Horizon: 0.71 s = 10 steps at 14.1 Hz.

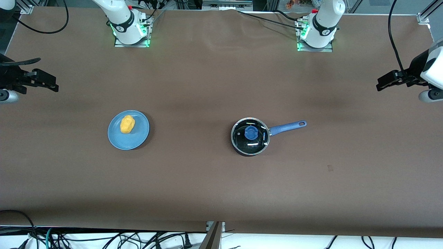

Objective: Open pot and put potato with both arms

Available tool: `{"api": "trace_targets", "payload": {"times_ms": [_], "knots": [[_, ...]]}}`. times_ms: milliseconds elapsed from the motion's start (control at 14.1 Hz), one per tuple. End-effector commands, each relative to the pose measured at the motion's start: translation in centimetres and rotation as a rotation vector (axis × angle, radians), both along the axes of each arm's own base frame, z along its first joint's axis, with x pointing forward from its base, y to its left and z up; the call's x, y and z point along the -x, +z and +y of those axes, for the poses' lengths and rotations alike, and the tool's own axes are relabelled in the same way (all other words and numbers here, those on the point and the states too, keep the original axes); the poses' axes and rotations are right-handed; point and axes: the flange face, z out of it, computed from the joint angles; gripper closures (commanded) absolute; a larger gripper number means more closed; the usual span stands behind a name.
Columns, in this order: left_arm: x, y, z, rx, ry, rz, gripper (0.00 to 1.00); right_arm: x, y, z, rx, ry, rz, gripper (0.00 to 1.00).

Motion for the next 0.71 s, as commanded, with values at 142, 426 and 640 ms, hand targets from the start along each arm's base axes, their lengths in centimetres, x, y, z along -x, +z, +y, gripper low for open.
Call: {"api": "trace_targets", "payload": {"times_ms": [142,426,640], "knots": [[-0.3,-0.8,-0.4,0.038,0.033,0.019,0.0,-0.3,0.4,-0.3,-0.002,0.01,-0.009,0.0],[0.0,-2.0,-0.6,0.045,0.057,0.047,0.0,-0.6,0.0,-0.2,-0.001,0.014,-0.011,0.0],[0.0,-2.0,-0.6,0.043,0.08,0.046,0.0,-1.4,-1.4,-0.2,-0.001,0.014,0.002,0.0]]}}
